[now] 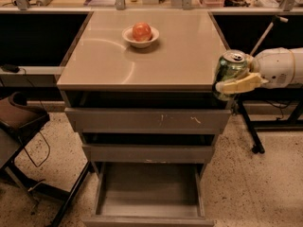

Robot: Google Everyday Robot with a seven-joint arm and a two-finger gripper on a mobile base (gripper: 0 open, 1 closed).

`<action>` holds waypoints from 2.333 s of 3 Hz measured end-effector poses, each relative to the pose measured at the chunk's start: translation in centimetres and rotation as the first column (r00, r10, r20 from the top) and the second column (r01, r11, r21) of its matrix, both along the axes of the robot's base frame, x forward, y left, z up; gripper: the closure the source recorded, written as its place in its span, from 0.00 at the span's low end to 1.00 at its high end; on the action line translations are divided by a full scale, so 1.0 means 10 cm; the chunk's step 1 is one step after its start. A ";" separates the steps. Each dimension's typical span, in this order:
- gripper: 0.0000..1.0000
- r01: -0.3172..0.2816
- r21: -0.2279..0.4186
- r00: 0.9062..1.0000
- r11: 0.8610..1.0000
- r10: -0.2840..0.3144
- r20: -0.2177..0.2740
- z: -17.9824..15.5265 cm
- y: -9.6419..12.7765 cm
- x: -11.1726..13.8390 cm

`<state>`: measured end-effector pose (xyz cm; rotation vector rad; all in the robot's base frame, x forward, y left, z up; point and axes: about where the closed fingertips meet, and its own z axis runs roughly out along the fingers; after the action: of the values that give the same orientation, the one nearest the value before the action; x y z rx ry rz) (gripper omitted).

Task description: Place green can into bottom drawer

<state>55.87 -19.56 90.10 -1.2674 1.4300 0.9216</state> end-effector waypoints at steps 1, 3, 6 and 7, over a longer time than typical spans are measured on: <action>1.00 0.091 0.029 0.995 0.995 -0.093 0.048 -0.55 -0.05 -0.03; 1.00 0.223 -0.008 0.975 0.975 -0.223 -0.014 -2.90 0.14 -0.37; 1.00 0.328 -0.075 0.933 0.942 -0.335 -0.130 -4.35 0.39 -0.45; 1.00 0.355 -0.102 0.932 0.929 -0.360 -0.033 -4.99 0.63 -0.31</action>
Offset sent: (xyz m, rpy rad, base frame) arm -0.0456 0.0485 -0.3984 -0.0398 0.0044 -0.3106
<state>52.81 -13.23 40.15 -1.0072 1.6940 0.6477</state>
